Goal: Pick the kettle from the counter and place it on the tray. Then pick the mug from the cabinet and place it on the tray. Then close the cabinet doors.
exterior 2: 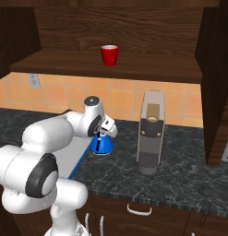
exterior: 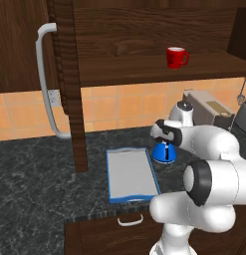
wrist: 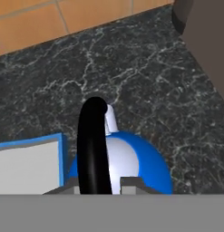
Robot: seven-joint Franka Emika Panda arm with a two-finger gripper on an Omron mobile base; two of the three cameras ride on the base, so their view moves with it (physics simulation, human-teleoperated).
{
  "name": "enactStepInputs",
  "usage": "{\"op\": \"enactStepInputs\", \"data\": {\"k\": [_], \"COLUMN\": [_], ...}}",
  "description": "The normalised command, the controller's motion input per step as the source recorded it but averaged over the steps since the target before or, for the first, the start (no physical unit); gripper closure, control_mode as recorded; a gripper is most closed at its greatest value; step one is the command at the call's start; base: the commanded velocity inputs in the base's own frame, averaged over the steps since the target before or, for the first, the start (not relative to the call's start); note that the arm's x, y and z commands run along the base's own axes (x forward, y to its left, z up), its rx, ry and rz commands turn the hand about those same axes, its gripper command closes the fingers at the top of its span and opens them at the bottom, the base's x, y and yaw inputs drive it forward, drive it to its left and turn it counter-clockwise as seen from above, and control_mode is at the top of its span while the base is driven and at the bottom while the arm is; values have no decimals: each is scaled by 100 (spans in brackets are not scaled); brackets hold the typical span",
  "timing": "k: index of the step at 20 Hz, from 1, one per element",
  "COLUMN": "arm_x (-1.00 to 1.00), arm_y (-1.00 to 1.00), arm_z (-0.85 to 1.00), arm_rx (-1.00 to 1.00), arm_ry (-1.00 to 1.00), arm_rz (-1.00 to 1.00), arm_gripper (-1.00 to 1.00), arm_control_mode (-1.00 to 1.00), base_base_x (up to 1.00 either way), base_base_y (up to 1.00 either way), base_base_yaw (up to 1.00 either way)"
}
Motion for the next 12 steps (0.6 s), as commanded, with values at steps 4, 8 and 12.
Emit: {"op": "enactStepInputs", "data": {"k": [4, 8, 12], "arm_x": [-77, -73, -41], "arm_y": [4, 11, 37], "arm_z": [13, 75, 76], "arm_rx": [-3, -12, -13], "arm_ry": [-25, -31, -22], "arm_rz": [0, 0, 1], "arm_gripper": [100, 100, 100], "arm_control_mode": [-100, -100, -100], "base_base_x": [0, 0, 0], "base_base_y": [0, 0, 0], "base_base_yaw": [0, 0, 0]}}
